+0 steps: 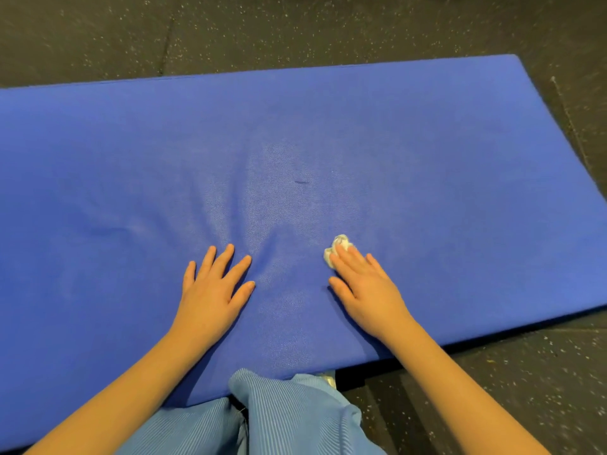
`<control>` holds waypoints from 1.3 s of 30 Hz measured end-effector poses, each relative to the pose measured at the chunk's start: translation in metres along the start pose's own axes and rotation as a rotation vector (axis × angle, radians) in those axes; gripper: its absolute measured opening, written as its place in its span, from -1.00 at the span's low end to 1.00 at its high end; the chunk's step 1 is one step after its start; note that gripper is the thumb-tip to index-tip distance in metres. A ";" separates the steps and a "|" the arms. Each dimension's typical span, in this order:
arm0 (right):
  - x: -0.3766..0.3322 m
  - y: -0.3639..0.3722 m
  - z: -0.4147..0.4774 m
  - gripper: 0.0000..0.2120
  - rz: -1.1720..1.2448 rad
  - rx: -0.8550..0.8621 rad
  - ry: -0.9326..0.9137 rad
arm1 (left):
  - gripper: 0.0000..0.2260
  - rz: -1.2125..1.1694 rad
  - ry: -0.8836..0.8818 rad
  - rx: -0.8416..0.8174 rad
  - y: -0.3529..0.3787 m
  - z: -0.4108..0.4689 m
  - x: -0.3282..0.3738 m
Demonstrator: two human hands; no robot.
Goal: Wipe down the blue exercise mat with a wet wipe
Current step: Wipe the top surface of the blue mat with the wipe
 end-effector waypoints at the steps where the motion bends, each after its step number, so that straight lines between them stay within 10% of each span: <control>1: 0.010 -0.004 0.003 -0.29 -0.032 0.035 0.052 | -0.28 -0.003 0.004 0.010 0.000 0.000 0.001; 39: 0.024 -0.009 -0.122 -0.56 0.150 0.280 0.108 | -0.63 -0.084 0.326 0.341 -0.020 0.011 0.038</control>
Point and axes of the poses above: each hand's wrist, its own z-axis towards the middle knuckle, its own y-axis out of the palm, x = y × z, the point moved 9 cm from there along z, towards the middle knuckle, and after that the axes turned 4 degrees about y, right-handed, at the moved point
